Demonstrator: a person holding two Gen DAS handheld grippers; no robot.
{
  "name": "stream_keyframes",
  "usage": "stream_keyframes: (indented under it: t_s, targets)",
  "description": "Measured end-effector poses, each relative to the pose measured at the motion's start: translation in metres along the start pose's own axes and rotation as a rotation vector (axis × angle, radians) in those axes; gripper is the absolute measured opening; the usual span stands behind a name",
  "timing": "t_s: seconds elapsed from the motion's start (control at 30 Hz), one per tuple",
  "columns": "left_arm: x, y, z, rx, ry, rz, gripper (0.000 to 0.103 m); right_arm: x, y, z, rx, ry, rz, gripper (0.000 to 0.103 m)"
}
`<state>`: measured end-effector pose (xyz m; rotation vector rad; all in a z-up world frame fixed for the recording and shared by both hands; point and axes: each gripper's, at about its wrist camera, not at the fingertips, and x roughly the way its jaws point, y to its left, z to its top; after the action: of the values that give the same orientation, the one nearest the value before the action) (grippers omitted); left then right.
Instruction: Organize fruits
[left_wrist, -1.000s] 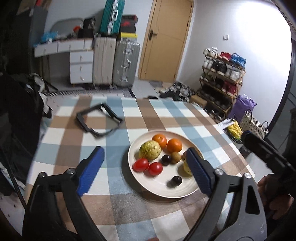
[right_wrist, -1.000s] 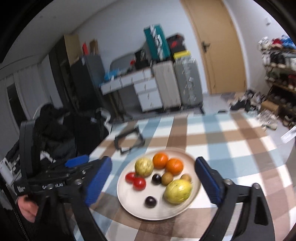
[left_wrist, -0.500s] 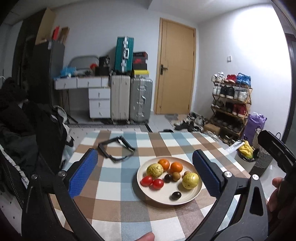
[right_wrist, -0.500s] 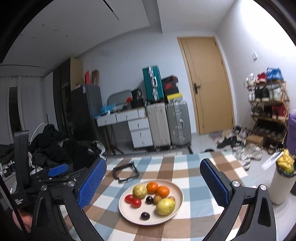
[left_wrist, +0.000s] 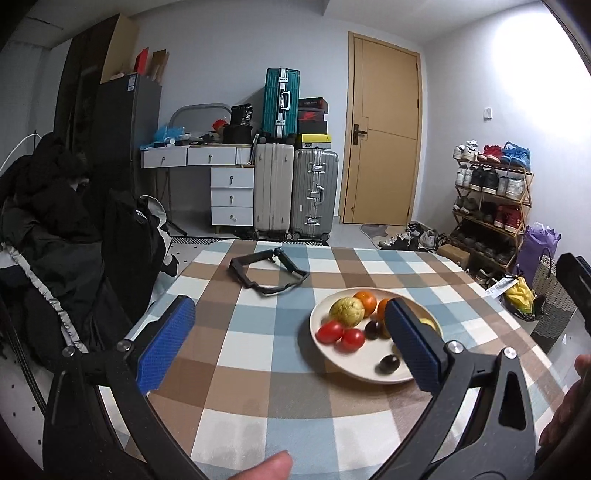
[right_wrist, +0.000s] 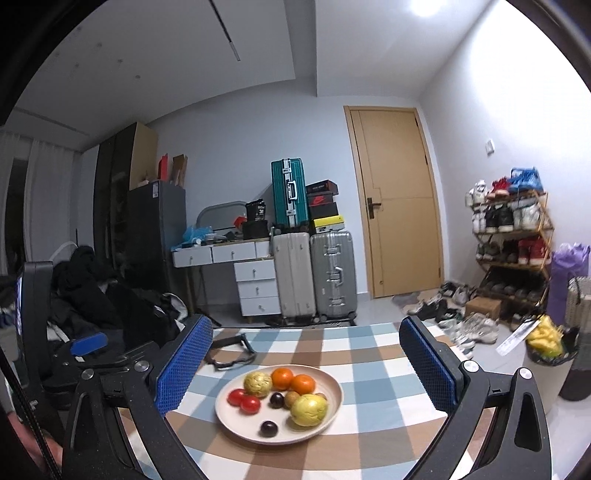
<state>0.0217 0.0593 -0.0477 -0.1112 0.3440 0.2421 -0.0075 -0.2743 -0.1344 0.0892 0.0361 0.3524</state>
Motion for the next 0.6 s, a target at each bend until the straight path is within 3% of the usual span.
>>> stream_keyframes:
  t_s: [0.6]
  targets:
    - [0.031, -0.01, -0.047, 0.104, 0.0, 0.008, 0.102, 0.041, -0.003, -0.055, -0.039, 0.134, -0.042, 0.103]
